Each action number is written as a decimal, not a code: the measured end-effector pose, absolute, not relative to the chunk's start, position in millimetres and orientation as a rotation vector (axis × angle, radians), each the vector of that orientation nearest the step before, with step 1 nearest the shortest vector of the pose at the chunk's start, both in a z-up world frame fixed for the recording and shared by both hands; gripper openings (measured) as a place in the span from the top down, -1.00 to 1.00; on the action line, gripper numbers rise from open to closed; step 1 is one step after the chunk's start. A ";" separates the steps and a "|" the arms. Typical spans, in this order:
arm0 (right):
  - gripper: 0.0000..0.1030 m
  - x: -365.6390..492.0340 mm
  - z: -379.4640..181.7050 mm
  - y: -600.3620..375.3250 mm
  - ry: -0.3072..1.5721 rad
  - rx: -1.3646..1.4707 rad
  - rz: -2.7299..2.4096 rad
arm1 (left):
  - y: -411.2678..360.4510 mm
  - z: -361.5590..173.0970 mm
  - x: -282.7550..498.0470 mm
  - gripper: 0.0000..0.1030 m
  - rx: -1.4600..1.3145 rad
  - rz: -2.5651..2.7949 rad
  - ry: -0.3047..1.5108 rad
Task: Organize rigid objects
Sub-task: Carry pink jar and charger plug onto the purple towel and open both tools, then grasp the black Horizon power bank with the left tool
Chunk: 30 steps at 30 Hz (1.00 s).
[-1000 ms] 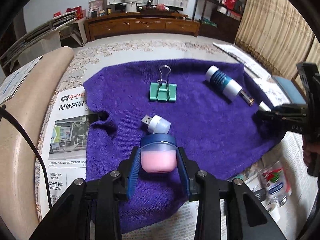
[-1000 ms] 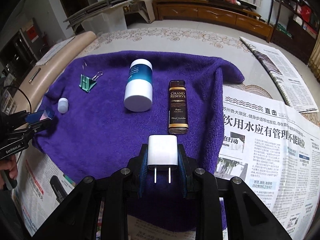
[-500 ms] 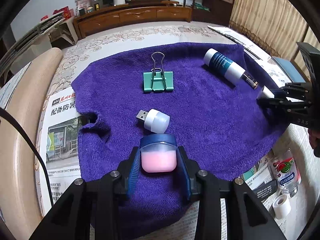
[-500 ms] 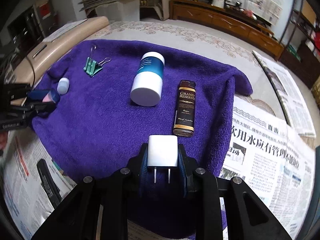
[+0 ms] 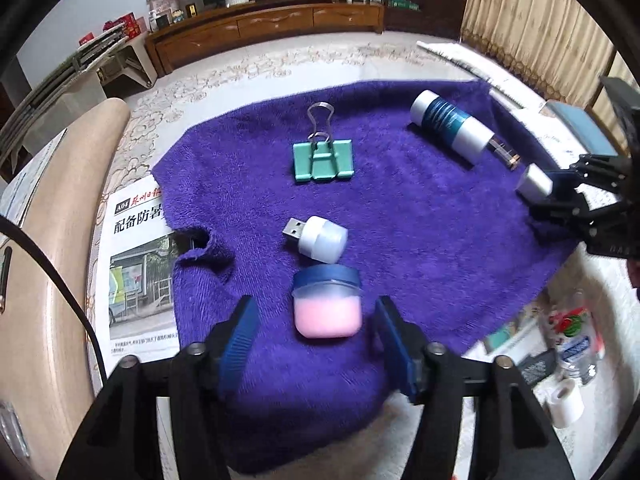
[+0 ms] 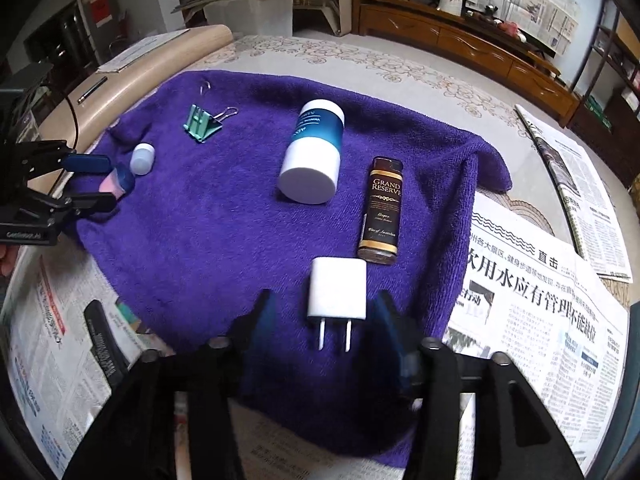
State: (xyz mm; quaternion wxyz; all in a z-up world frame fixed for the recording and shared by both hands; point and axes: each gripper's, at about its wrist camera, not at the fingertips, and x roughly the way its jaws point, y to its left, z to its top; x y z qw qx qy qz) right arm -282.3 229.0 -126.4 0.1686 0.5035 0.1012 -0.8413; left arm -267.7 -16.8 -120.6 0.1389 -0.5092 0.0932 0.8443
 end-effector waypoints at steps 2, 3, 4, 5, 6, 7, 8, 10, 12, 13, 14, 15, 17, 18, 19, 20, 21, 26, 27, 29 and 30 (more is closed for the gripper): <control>-0.16 -275.9 -120.1 229.4 0.272 1.420 -2.415 | -16.2 -113.7 -259.4 -0.52 -1.442 2.473 0.270; -0.24 -272.0 -115.7 230.2 0.260 1.411 -2.427 | -16.3 -109.5 -255.3 -0.55 -1.424 2.486 0.271; -0.30 -267.2 -110.6 231.0 0.243 1.400 -2.439 | -16.0 -104.9 -249.4 -0.55 -1.410 2.493 0.267; -0.45 -262.1 -105.4 232.1 0.222 1.390 -2.452 | -15.3 -100.1 -242.3 -0.62 -1.396 2.498 0.255; -0.68 -256.4 -100.3 233.1 0.200 1.381 -2.470 | -14.7 -96.6 -237.1 -0.77 -1.384 2.502 0.241; -0.81 -249.4 -95.2 234.6 0.177 1.372 -2.495 | -13.2 -92.0 -227.8 -0.85 -1.360 2.508 0.216; -1.00 -240.8 -90.2 236.0 0.154 1.360 -2.520 | -11.1 -89.1 -220.9 -1.00 -1.341 2.516 0.197; -1.00 -224.8 -84.1 238.7 0.118 1.349 -2.545 | -4.0 -85.1 -204.5 -1.00 -1.313 2.509 0.167; -1.00 -207.8 -82.4 240.0 0.102 1.362 -2.554 | 3.3 -85.6 -193.2 -1.00 -1.295 2.495 0.168; -1.00 -196.7 -82.7 240.7 0.094 1.371 -2.557 | 8.4 -87.1 -187.2 -1.00 -1.290 2.476 0.183; -1.00 -188.3 -83.5 240.7 0.087 1.374 -2.556 | 15.5 -90.6 -180.4 -1.00 -1.282 2.451 0.213; -1.00 -179.2 -84.9 241.9 0.076 1.376 -2.554 | 21.0 -94.8 -174.6 -1.00 -1.274 2.428 0.246; -1.00 -163.9 -88.1 246.2 0.045 1.374 -2.560 | 30.5 -105.3 -167.9 -1.00 -1.279 2.385 0.333; -1.00 -157.5 -90.8 249.7 0.025 1.376 -2.566 | 35.4 -110.2 -164.9 -1.00 -1.277 2.366 0.375; -1.00 -152.5 -93.6 253.9 -0.004 1.380 -2.572 | 38.2 -114.2 -163.2 -1.00 -1.262 2.348 0.406; -1.00 -148.9 -96.8 258.3 -0.034 1.386 -2.575 | 39.9 -116.2 -162.0 -1.00 -1.245 2.333 0.425; -1.00 -146.3 -100.0 262.0 -0.063 1.395 -2.574 | 41.7 -118.4 -161.2 -1.00 -1.228 2.314 0.439; -1.00 -142.1 -111.4 280.3 -0.145 1.446 -2.570 | 55.2 -127.7 -170.7 -0.98 -1.187 2.195 0.538; -1.00 -142.6 -111.4 283.0 -0.148 1.449 -2.575 | 57.6 -129.7 -173.0 -0.98 -1.176 2.166 0.567; -1.00 -142.1 -110.4 288.4 -0.163 1.447 -2.583 | 62.3 -133.9 -174.6 -0.96 -1.152 2.117 0.624; -1.00 -142.4 -110.0 291.0 -0.171 1.448 -2.586 | 63.7 -135.4 -175.7 -0.96 -1.139 2.100 0.642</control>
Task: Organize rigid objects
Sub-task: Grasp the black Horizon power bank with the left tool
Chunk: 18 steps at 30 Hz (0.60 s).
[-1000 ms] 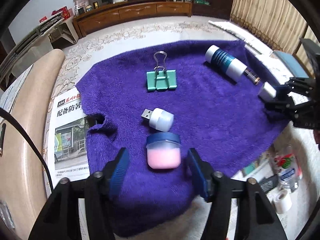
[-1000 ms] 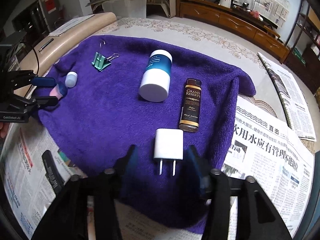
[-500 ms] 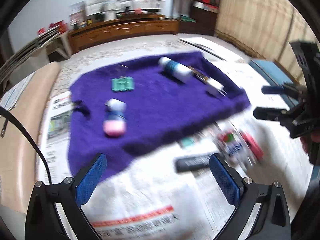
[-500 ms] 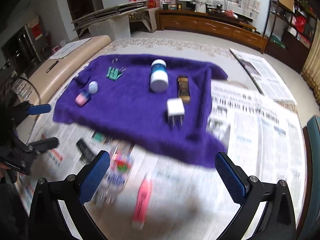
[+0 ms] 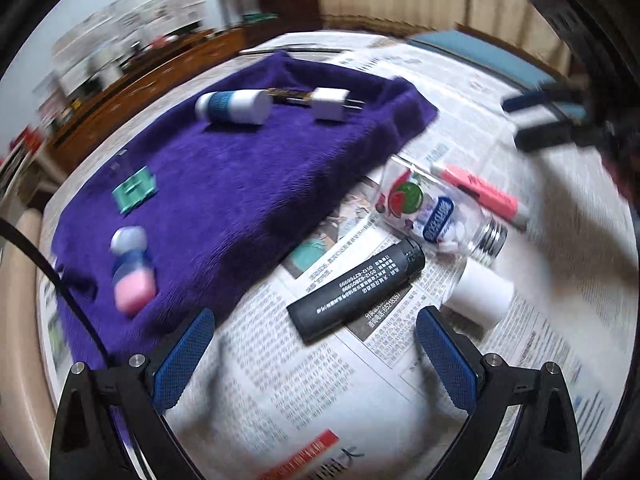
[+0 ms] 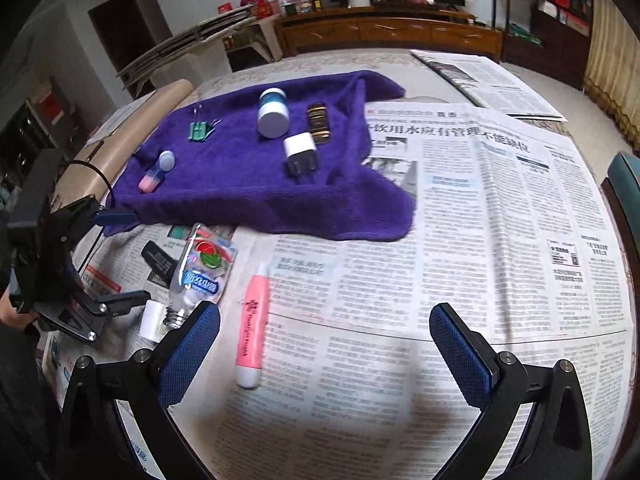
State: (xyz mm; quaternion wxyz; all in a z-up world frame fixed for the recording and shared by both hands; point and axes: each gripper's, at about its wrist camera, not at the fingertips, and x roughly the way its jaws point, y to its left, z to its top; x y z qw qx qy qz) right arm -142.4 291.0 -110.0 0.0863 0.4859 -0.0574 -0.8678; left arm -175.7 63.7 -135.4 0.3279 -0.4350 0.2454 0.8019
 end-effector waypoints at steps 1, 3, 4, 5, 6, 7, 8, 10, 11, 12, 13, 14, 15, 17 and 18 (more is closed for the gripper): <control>-1.00 -142.8 -109.4 293.8 -0.181 1.448 -2.590 | 65.7 -136.7 -176.1 -0.95 -1.124 2.083 0.662; -1.00 -143.4 -108.3 300.3 -0.206 1.447 -2.598 | 69.8 -139.2 -178.3 -0.97 -1.095 2.045 0.691; -1.00 -143.1 -108.0 303.8 -0.217 1.450 -2.601 | 71.0 -139.3 -180.5 -0.97 -1.079 2.021 0.695; -1.00 -143.0 -108.2 307.4 -0.230 1.456 -2.605 | 70.8 -139.6 -181.9 -0.97 -1.074 1.997 0.694; -1.00 -142.9 -108.7 309.9 -0.237 1.461 -2.607 | 71.0 -139.8 -183.3 -0.97 -1.065 1.978 0.697; -1.00 -142.6 -109.3 312.0 -0.243 1.466 -2.611 | 71.0 -140.1 -184.2 -0.97 -1.056 1.966 0.698; -1.00 -142.3 -110.0 313.4 -0.247 1.469 -2.613 | 70.5 -140.3 -184.3 -0.96 -1.038 1.950 0.701; -1.00 -142.6 -112.2 314.9 -0.250 1.484 -2.614 | 69.5 -139.5 -182.2 -0.86 -1.004 1.921 0.703; -1.00 -142.0 -112.9 314.5 -0.250 1.489 -2.612 | 69.5 -138.8 -180.6 -0.72 -0.994 1.906 0.704; -1.00 -141.9 -114.1 313.3 -0.248 1.496 -2.608 | 69.8 -137.5 -177.6 -0.56 -0.985 1.891 0.708; -1.00 -142.1 -115.0 311.6 -0.244 1.500 -2.604 | 70.4 -136.8 -175.7 -0.48 -0.979 1.883 0.712; -1.00 -142.2 -115.4 310.0 -0.240 1.502 -2.601 | 71.0 -135.6 -171.2 -0.35 -0.967 1.876 0.722; -1.00 -142.1 -116.0 307.7 -0.233 1.505 -2.596 | 70.7 -134.8 -167.6 -0.18 -0.959 1.875 0.728; -1.00 -141.7 -117.0 303.8 -0.219 1.509 -2.584 | 71.4 -132.9 -161.2 0.03 -0.963 1.862 0.727; -1.00 -141.4 -117.3 301.9 -0.214 1.511 -2.578 | 72.6 -132.1 -158.0 0.08 -0.968 1.864 0.733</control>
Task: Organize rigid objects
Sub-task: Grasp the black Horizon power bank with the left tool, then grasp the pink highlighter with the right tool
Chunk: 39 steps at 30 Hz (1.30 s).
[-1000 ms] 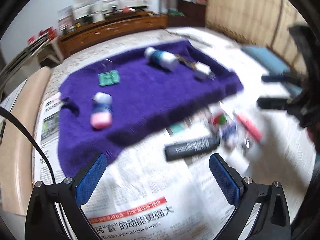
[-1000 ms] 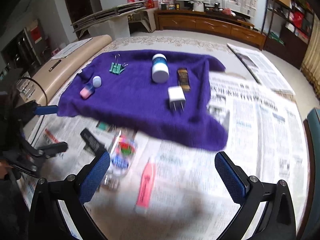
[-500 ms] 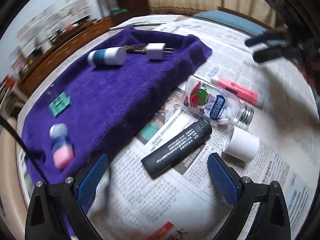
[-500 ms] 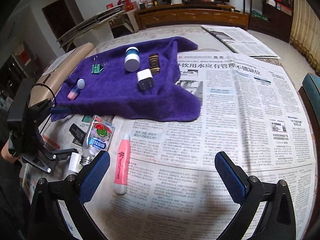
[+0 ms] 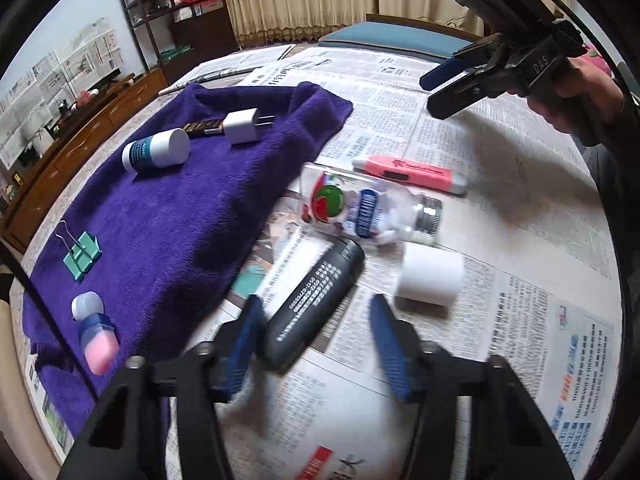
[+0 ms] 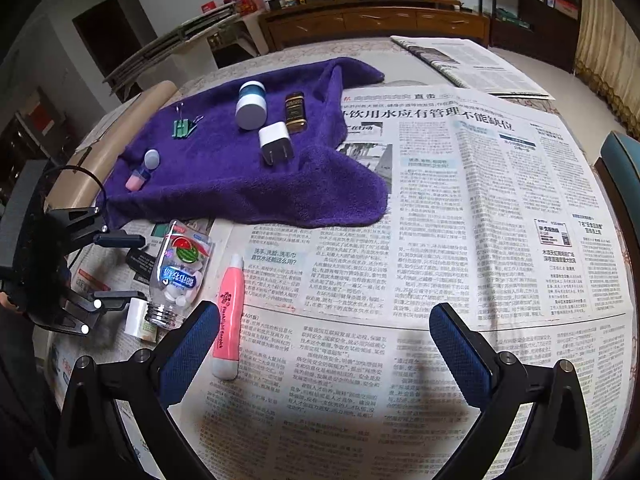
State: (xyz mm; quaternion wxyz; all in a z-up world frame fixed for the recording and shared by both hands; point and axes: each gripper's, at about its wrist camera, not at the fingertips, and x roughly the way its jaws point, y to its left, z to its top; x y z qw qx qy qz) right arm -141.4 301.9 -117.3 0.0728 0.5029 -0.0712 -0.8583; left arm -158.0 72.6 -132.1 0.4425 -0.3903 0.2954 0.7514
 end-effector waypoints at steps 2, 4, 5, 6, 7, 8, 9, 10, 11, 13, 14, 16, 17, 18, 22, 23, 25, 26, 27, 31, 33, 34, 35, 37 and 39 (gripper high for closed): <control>-1.00 -140.5 -117.5 300.0 -0.206 1.508 -2.572 | 74.1 -130.6 -153.9 0.17 -0.978 1.866 0.744; -1.00 -140.8 -118.3 299.9 -0.207 1.511 -2.570 | 75.9 -129.6 -154.5 0.13 -1.001 1.871 0.747; -1.00 -141.0 -118.6 300.9 -0.210 1.516 -2.568 | 76.5 -129.9 -156.1 0.03 -1.004 1.880 0.753; -1.00 -141.0 -119.4 301.6 -0.214 1.521 -2.567 | 77.5 -130.1 -158.1 0.02 -1.005 1.881 0.753; -1.00 -141.2 -119.7 301.6 -0.216 1.525 -2.566 | 77.9 -130.2 -159.3 0.02 -1.003 1.875 0.751; -1.00 -141.2 -119.9 301.7 -0.217 1.527 -2.564 | 78.9 -130.6 -160.6 0.02 -1.000 1.873 0.750; -1.00 -141.2 -119.9 301.7 -0.217 1.526 -2.562 | 79.7 -130.7 -162.4 0.02 -1.009 1.873 0.741; -1.00 -141.1 -119.6 301.7 -0.218 1.525 -2.562 | 80.3 -130.8 -164.7 0.02 -1.024 1.874 0.728; -1.00 -141.1 -119.7 301.9 -0.219 1.527 -2.562 | 80.6 -131.1 -166.1 0.02 -1.042 1.875 0.717; -1.00 -141.0 -119.5 302.5 -0.223 1.525 -2.561 | 80.4 -131.4 -167.5 0.18 -1.082 1.858 0.683; -1.00 -140.8 -119.4 302.7 -0.224 1.524 -2.560 | 80.4 -131.7 -166.6 0.22 -1.083 1.856 0.682; -1.00 -140.4 -119.7 302.5 -0.220 1.526 -2.560 | 80.2 -131.8 -162.0 0.41 -1.081 1.853 0.671; -1.00 -140.3 -119.9 302.5 -0.219 1.527 -2.560 | 80.3 -131.9 -158.3 0.56 -1.076 1.850 0.661; -1.00 -140.1 -120.0 302.4 -0.219 1.527 -2.559 | 81.0 -132.3 -155.4 0.57 -1.070 1.865 0.670; -1.00 -138.7 -120.6 300.5 -0.206 1.530 -2.558 | 78.9 -131.8 -138.6 0.58 -1.065 1.950 0.667; -1.00 -137.8 -120.3 299.2 -0.202 1.527 -2.558 | 77.9 -131.6 -136.0 0.58 -1.066 1.974 0.670; -1.00 -136.1 -118.8 296.6 -0.196 1.512 -2.556 | 73.6 -130.8 -132.4 0.58 -1.083 2.035 0.642; -1.00 -135.2 -118.2 295.2 -0.194 1.506 -2.554 | 68.5 -129.4 -131.3 0.58 -1.094 2.070 0.602; -1.00 -134.5 -117.7 293.0 -0.190 1.497 -2.550 | 62.2 -127.4 -130.6 0.58 -1.105 2.104 0.558; -1.00 -132.4 -120.8 280.0 -0.149 1.497 -2.528 | 41.2 -119.6 -127.7 0.58 -1.129 2.195 0.469; -0.99 -131.0 -124.0 270.0 -0.093 1.507 -2.512 | 33.4 -117.5 -125.8 0.58 -1.146 2.212 0.445; -0.99 -130.0 -126.0 264.0 -0.058 1.512 -2.501 | 30.1 -116.7 -124.7 0.58 -1.144 2.226 0.433; -0.99 -129.3 -127.4 259.7 -0.031 1.514 -2.499 | 26.8 -116.3 -124.4 0.58 -1.145 2.232 0.418; -0.94 -128.5 -131.7 249.5 0.016 1.512 -2.502 | 20.7 -114.0 -122.0 0.58 -1.143 2.244 0.388; -0.85 -129.4 -135.9 242.1 0.036 1.508 -2.517 | 17.7 -113.7 -122.1 0.58 -1.149 2.249 0.382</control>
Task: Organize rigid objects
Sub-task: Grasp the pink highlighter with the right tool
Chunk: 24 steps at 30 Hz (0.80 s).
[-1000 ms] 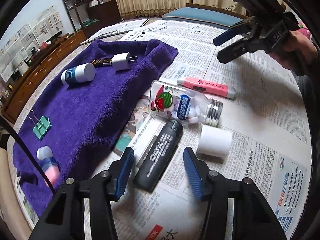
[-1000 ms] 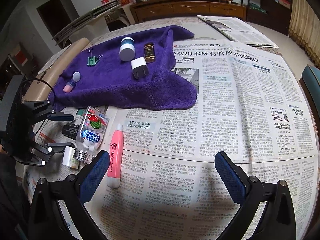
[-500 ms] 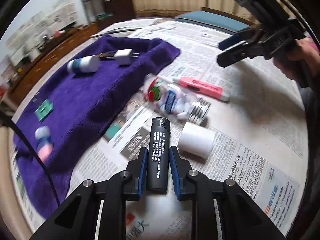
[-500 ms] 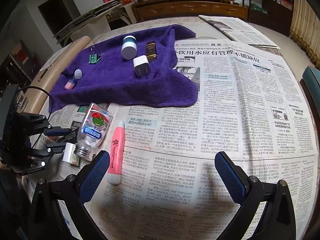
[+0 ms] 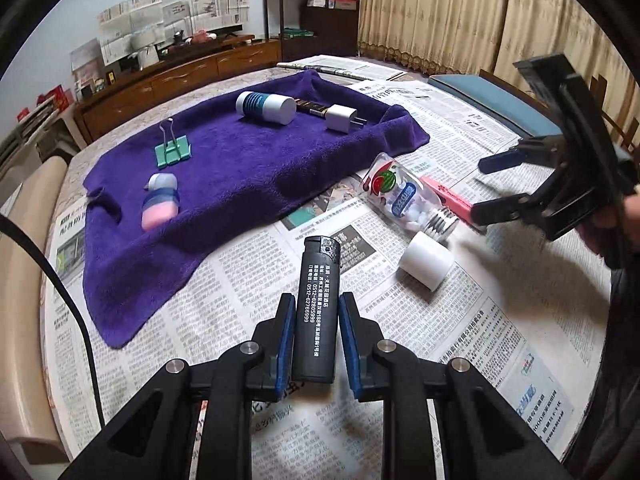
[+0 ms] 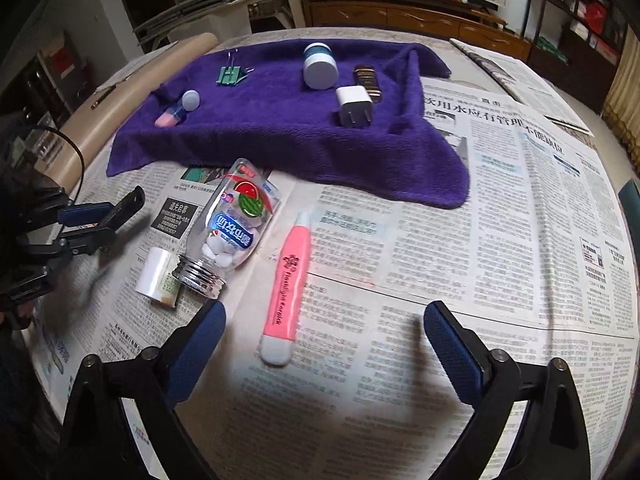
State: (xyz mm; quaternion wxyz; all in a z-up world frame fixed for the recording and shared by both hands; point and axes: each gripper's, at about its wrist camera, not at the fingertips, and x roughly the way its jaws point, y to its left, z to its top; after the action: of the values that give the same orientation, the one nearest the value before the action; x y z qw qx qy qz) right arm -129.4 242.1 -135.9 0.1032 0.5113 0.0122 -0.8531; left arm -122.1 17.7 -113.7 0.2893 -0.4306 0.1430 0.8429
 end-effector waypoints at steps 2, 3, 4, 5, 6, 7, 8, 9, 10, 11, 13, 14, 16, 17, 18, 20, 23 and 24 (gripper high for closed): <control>-0.73 -130.3 -139.7 238.1 0.029 1.504 -2.545 | 15.3 -112.2 -121.9 0.58 -1.147 2.266 0.371; -0.63 -130.6 -141.8 235.9 0.025 1.503 -2.555 | 13.5 -111.2 -121.4 0.58 -1.146 2.271 0.361; -0.60 -130.4 -142.9 232.0 0.049 1.497 -2.583 | 11.0 -110.0 -122.1 0.58 -1.148 2.282 0.352; -0.51 -130.9 -143.3 229.7 0.071 1.494 -2.600 | 8.4 -108.7 -122.6 0.58 -1.147 2.294 0.341; -0.44 -130.7 -143.4 227.4 0.092 1.493 -2.622 | 7.1 -107.8 -124.5 0.58 -1.147 2.297 0.325; -0.37 -129.9 -143.3 225.0 0.102 1.482 -2.634 | 6.2 -107.2 -125.0 0.58 -1.146 2.299 0.315; -0.26 -128.9 -143.1 223.0 0.107 1.467 -2.635 | 4.1 -105.9 -125.4 0.58 -1.144 2.305 0.302; -0.14 -127.8 -142.6 220.5 0.117 1.452 -2.636 | 3.0 -105.1 -125.4 0.58 -1.143 2.311 0.297; -0.09 -126.8 -142.4 218.7 0.123 1.443 -2.636 | 2.5 -104.9 -126.0 0.58 -1.146 2.313 0.294; -0.02 -125.6 -142.3 217.0 0.134 1.437 -2.637 | 2.0 -104.4 -125.7 0.58 -1.146 2.315 0.292; 0.01 -123.7 -141.9 216.5 0.118 1.441 -2.643 | 0.4 -103.5 -124.2 0.58 -1.145 2.319 0.285; 0.06 -123.5 -141.7 215.8 0.119 1.441 -2.643 | -1.2 -102.8 -122.5 0.58 -1.144 2.321 0.283; 0.27 -123.1 -141.0 214.1 0.111 1.439 -2.644 | -3.5 -102.1 -121.4 0.58 -1.145 2.326 0.275; 0.35 -123.7 -140.5 212.4 0.116 1.441 -2.640 | -5.1 -101.9 -121.1 0.58 -1.146 2.331 0.270; 0.45 -123.3 -140.1 211.7 0.123 1.442 -2.630 | -6.8 -101.7 -120.9 0.58 -1.149 2.336 0.266; 0.70 -122.7 -139.2 213.5 0.118 1.450 -2.616 | -9.8 -100.4 -120.3 0.58 -1.149 2.350 0.256; 0.69 -121.0 -139.2 216.9 0.090 1.449 -2.604 | -13.4 -97.8 -120.3 0.58 -1.147 2.365 0.235; 0.70 -120.8 -138.9 217.9 0.074 1.451 -2.599 | -14.2 -96.6 -120.6 0.58 -1.147 2.368 0.226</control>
State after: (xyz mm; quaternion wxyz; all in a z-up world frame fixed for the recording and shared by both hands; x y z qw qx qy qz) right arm -120.8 217.9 -138.9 0.0822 0.4856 0.0247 -0.8699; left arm -120.6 -14.2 -96.6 0.2476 -0.4208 0.0831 0.8687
